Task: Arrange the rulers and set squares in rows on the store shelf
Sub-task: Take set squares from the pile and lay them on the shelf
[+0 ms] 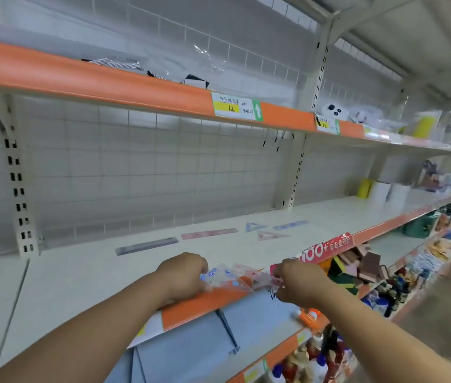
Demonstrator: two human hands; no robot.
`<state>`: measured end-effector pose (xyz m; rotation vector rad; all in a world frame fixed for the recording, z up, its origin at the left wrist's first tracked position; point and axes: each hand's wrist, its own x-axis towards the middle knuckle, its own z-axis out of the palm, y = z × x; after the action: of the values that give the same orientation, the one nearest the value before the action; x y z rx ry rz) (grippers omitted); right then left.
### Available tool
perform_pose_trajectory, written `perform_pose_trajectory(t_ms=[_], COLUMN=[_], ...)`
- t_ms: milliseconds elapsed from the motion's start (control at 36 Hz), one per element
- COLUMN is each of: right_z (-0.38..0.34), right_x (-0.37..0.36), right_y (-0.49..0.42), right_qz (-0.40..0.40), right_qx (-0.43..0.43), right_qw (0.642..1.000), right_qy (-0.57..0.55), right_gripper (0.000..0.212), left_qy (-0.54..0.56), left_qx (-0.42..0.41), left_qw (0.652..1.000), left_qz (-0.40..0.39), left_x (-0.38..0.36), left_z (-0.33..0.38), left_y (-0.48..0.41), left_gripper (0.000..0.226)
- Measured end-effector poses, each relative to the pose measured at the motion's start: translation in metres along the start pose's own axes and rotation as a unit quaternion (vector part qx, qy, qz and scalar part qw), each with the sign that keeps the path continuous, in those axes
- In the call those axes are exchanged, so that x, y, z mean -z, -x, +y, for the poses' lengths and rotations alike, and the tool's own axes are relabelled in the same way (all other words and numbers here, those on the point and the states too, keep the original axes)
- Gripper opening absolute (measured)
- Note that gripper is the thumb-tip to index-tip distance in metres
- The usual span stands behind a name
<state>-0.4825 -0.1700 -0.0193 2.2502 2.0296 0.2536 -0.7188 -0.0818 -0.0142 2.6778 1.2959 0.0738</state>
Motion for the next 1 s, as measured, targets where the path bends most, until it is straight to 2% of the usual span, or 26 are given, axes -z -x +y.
perform_pose_trajectory(t_ms=[111, 389, 528, 694, 861, 917, 1000], right_z=[0.029, 0.071, 0.091, 0.116, 0.138, 0.144, 0.150], right_x=[-0.006, -0.011, -0.018, -0.025, -0.037, -0.040, -0.043], right_y=[-0.022, -0.092, -0.134, -0.168, -0.186, -0.189, -0.194], right_qz=[-0.003, 0.001, 0.001, -0.023, -0.065, -0.078, -0.089], right_qx=[-0.009, 0.039, 0.091, 0.185, 0.265, 0.286, 0.302], right_qw=[1.000, 0.999, 0.996, 0.982, 0.962, 0.955, 0.949], right_qy=[-0.006, -0.001, -0.003, -0.002, 0.022, 0.028, 0.022], right_gripper=[0.029, 0.032, 0.030, 0.012, 0.008, 0.010, 0.025], left_qy=[0.007, 0.000, 0.002, 0.008, 0.008, 0.003, -0.015], left_qx=[0.001, 0.065, 0.127, 0.203, 0.262, 0.277, 0.294], left_qw=[1.000, 0.998, 0.992, 0.979, 0.965, 0.961, 0.956], left_qz=[0.003, -0.001, 0.003, 0.017, 0.018, 0.013, 0.003], left_x=[-0.004, -0.002, -0.010, -0.020, -0.039, -0.043, -0.047], left_z=[0.007, 0.005, 0.009, 0.026, 0.046, 0.053, 0.062], left_y=[-0.032, -0.078, -0.092, -0.110, -0.119, -0.120, -0.120], left_gripper=[0.046, 0.041, 0.039, 0.034, 0.029, 0.028, 0.027])
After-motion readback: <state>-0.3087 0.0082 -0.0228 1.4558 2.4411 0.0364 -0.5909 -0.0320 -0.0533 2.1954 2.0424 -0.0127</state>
